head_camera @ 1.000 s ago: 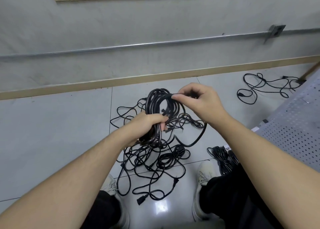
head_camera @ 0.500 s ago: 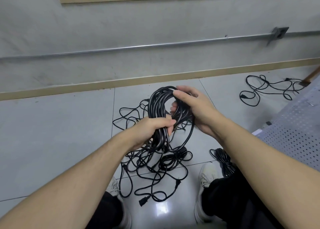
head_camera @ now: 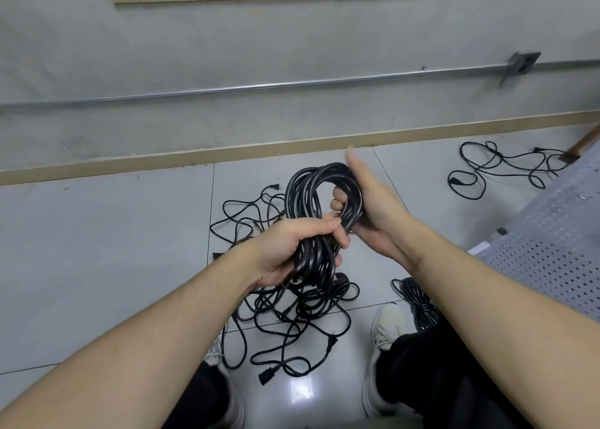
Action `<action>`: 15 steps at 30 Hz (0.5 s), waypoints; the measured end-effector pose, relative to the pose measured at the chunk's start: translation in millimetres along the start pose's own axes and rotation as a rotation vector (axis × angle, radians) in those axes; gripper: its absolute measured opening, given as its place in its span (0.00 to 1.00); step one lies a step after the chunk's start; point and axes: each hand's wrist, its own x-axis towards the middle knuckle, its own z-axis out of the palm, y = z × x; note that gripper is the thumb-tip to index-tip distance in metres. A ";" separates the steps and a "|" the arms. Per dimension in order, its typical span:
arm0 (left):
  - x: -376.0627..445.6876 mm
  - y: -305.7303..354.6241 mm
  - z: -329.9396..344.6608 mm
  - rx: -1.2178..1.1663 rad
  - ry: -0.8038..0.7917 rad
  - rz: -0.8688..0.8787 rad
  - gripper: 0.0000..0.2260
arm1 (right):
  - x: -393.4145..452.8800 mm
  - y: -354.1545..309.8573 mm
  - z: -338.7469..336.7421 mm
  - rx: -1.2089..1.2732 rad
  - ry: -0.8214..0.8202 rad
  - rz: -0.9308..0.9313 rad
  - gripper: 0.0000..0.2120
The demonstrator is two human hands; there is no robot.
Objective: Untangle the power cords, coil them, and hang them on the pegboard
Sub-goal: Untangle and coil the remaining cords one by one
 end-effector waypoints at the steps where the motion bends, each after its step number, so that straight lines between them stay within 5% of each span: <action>1: 0.9 -0.4 0.5 -0.017 0.030 0.015 0.10 | 2.6 3.8 -2.3 0.037 0.003 0.017 0.27; 3: 2.3 3.4 1.3 -0.081 0.072 0.082 0.10 | 10.1 12.1 -6.3 0.127 -0.035 0.081 0.35; 10: -1.0 24.9 -5.8 -0.327 0.167 0.378 0.10 | 10.4 45.5 -9.7 -0.419 -0.391 0.254 0.20; 15: 2.0 29.2 -16.7 -0.476 0.298 0.501 0.12 | 3.1 52.7 -2.2 -0.412 -0.598 0.289 0.28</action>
